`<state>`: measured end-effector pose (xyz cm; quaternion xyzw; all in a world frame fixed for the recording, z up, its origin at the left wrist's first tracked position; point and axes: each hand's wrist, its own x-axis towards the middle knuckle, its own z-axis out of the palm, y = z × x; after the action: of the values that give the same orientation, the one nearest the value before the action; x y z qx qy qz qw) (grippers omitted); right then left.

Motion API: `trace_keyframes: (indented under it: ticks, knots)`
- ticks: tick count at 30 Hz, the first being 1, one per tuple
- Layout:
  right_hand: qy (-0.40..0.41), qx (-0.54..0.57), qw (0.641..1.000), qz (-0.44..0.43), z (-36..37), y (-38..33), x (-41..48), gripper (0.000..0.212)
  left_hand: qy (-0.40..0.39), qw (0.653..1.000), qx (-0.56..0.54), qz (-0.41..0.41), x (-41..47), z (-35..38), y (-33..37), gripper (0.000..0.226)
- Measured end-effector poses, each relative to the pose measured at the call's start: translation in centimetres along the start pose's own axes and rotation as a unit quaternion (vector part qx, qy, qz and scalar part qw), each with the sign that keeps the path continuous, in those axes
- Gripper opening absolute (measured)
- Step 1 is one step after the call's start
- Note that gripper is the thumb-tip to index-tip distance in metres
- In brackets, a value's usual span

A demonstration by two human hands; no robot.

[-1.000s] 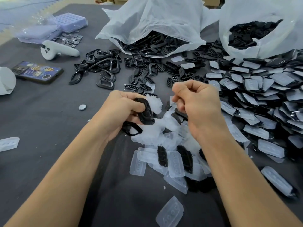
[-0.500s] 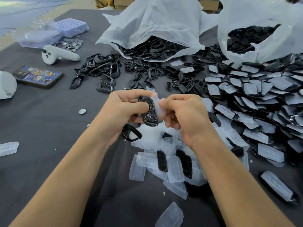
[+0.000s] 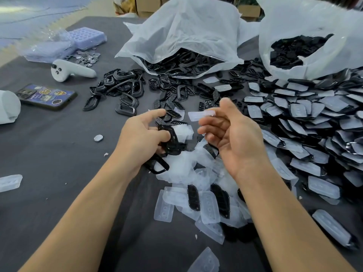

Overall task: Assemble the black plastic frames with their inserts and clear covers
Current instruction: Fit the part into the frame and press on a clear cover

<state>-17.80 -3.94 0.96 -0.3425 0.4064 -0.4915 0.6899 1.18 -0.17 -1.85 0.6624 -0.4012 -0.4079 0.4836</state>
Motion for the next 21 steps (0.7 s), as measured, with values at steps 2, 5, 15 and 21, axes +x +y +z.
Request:
trace_keyframes:
  ticks: [2, 5, 15, 21]
  knots:
    - [-0.006, -0.049, 0.998, -0.029, -0.03, 0.08, 0.06, 0.025, 0.025, 0.999, 0.002, 0.022, -0.03, 0.12, -0.11, 0.054]
    - [-0.007, -0.193, 0.976, -0.098, -0.29, 0.45, 0.11, 0.017, 0.036, 0.998, -0.018, 0.041, -0.29, 0.27, 0.06, 0.032]
    - [-0.121, -0.284, 0.938, -0.157, -0.65, 0.85, 0.33, 0.012, 0.006, 0.996, -0.048, 0.068, -0.82, 0.54, 0.58, 0.031]
    - [-0.153, -0.298, 0.928, -0.162, -0.95, 0.28, 0.32, 0.03, 0.029, 0.996, -0.035, 0.081, -0.58, 0.91, 0.44, 0.03]
